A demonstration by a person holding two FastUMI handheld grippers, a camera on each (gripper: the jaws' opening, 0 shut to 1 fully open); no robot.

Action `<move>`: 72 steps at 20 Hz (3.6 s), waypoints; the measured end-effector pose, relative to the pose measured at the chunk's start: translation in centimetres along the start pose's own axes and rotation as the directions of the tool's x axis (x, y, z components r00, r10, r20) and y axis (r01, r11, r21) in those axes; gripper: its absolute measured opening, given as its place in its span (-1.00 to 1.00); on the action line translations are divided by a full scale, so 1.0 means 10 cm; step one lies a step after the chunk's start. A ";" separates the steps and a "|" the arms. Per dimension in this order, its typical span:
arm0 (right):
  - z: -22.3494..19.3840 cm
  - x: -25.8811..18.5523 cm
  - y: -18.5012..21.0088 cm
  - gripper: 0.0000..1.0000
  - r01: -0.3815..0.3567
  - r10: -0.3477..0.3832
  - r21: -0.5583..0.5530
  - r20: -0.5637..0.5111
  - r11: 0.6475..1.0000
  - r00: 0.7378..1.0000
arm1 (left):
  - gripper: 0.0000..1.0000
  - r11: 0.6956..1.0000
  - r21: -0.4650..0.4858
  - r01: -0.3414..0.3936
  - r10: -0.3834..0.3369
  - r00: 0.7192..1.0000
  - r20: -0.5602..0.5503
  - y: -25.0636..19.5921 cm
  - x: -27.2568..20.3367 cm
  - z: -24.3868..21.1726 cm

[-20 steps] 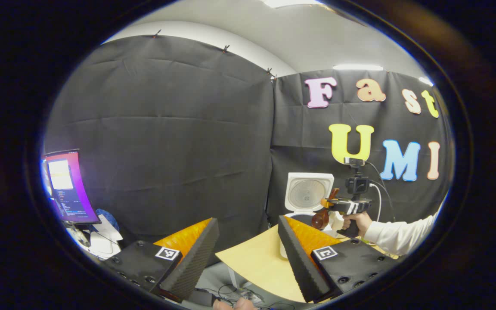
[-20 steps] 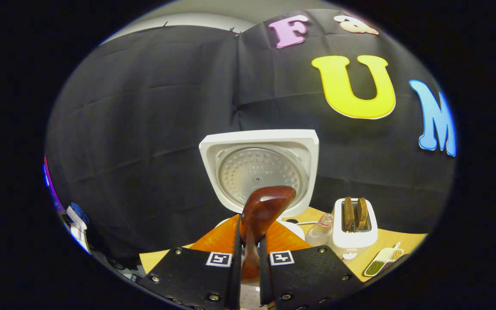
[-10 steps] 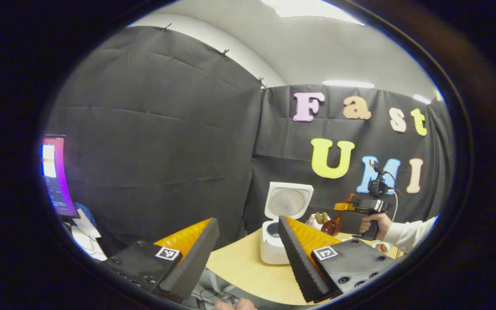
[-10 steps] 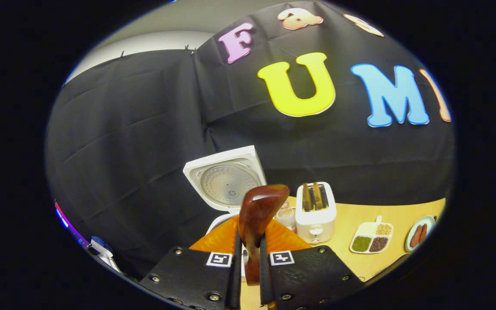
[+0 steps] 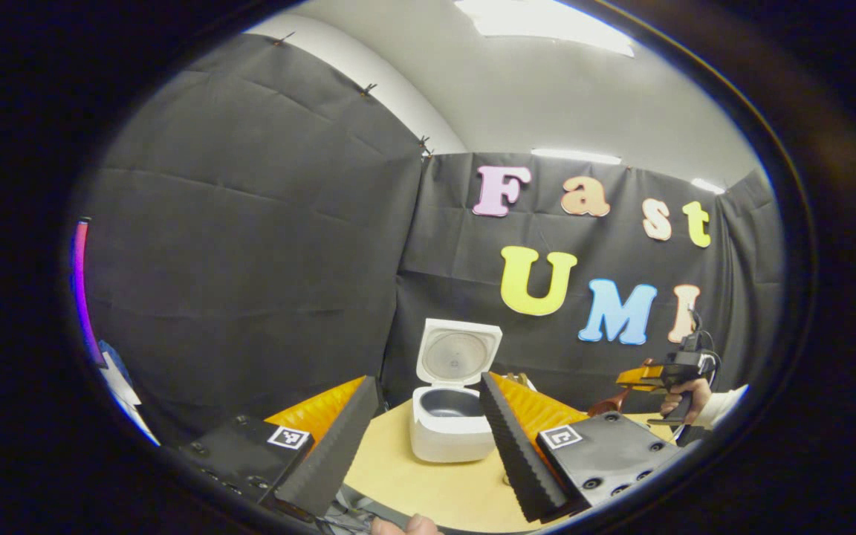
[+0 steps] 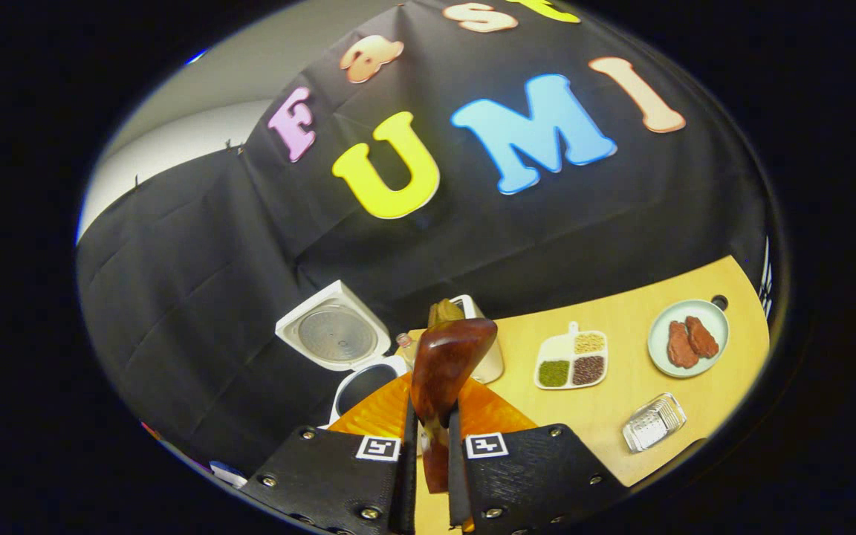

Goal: Close the left gripper, press the button to open the rice cooker; take a wooden spoon from the chopstick holder with the right hand, scoop a spoonful of rice and pour it into the rice cooker, then put the wooden spoon back into the chopstick holder.

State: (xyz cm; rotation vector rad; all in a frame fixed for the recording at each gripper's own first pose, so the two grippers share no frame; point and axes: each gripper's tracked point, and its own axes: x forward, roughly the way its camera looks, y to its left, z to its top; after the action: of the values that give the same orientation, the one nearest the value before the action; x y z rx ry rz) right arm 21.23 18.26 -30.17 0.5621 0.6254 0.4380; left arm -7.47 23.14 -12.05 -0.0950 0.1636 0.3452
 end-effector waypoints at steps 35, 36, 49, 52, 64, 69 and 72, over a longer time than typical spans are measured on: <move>-0.62 -0.99 -2.95 0.91 0.476 -0.469 0.094 -0.087 0.874 0.879 | 0.87 0.980 0.104 0.170 -0.152 0.976 -0.156 -2.55 1.04 -0.44; -0.60 -1.11 -2.89 0.91 0.490 -0.486 0.074 -0.069 0.868 0.871 | 0.87 0.978 0.096 0.183 -0.167 0.974 -0.153 -2.49 1.12 -0.46; -0.54 -2.02 -0.89 0.94 0.571 -0.572 0.050 0.135 0.819 0.809 | 0.86 0.973 0.025 0.230 -0.228 0.971 -0.070 -1.55 3.45 -0.05; -0.52 -2.14 -0.52 0.94 0.562 -0.557 0.008 0.149 0.827 0.817 | 0.86 0.977 0.059 0.206 -0.201 0.977 -0.073 -1.53 4.15 -0.01; -0.76 -2.07 -0.16 0.94 0.552 -0.548 -0.032 0.084 0.833 0.832 | 0.92 0.994 0.107 0.019 -0.003 0.988 -0.152 -1.14 6.03 -0.53; -0.80 -1.95 -0.04 0.94 0.523 -0.519 -0.136 0.068 0.841 0.852 | 0.88 0.987 0.157 0.027 0.012 0.969 -0.246 -1.10 6.18 -0.82; -0.92 -1.80 0.09 0.94 0.478 -0.478 -0.111 0.029 0.871 0.878 | 0.97 0.989 0.144 0.045 -0.013 0.977 -0.211 -1.16 6.05 -0.81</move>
State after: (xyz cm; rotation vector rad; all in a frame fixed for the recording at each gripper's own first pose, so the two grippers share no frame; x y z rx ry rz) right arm 1.92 12.48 -28.20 0.2793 0.7088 0.0028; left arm 51.51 31.21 -29.88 0.0136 0.3961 0.2924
